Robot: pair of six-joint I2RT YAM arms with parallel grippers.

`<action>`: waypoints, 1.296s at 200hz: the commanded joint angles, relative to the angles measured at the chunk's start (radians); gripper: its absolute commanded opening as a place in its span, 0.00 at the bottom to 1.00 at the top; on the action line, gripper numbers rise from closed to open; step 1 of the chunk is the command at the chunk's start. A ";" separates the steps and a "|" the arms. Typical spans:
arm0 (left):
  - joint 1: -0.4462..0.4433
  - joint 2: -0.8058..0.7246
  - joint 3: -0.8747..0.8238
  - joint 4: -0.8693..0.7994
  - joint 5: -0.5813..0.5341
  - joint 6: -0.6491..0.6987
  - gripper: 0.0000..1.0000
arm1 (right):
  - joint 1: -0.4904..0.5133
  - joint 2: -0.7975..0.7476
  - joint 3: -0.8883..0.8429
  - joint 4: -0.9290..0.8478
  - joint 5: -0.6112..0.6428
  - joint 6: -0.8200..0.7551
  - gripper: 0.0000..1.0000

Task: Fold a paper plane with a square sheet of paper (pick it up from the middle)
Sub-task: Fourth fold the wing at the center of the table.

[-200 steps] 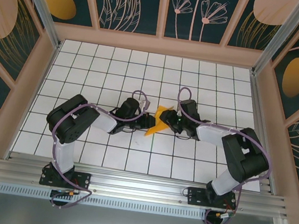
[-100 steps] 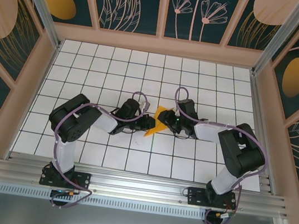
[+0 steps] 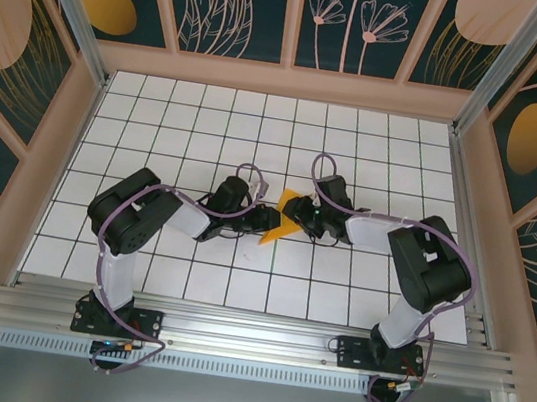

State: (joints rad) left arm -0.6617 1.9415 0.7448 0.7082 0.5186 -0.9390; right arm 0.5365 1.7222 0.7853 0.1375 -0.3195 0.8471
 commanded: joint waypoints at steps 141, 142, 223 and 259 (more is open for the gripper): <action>0.011 -0.140 -0.065 -0.065 -0.060 0.073 0.38 | 0.005 0.048 0.028 -0.144 0.083 0.046 0.51; 0.010 -0.143 -0.066 -0.068 -0.061 0.075 0.38 | 0.005 0.048 0.029 -0.145 0.083 0.046 0.51; 0.001 -0.192 -0.067 -0.246 -0.150 0.129 0.46 | 0.004 0.044 0.025 -0.140 0.076 0.041 0.51; -0.006 -0.137 -0.012 -0.251 -0.116 0.139 0.42 | 0.005 0.046 0.023 -0.135 0.069 0.041 0.51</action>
State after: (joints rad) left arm -0.6571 1.7676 0.6815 0.4942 0.3920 -0.8345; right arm 0.5385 1.7519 0.8478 0.0628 -0.3046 0.8963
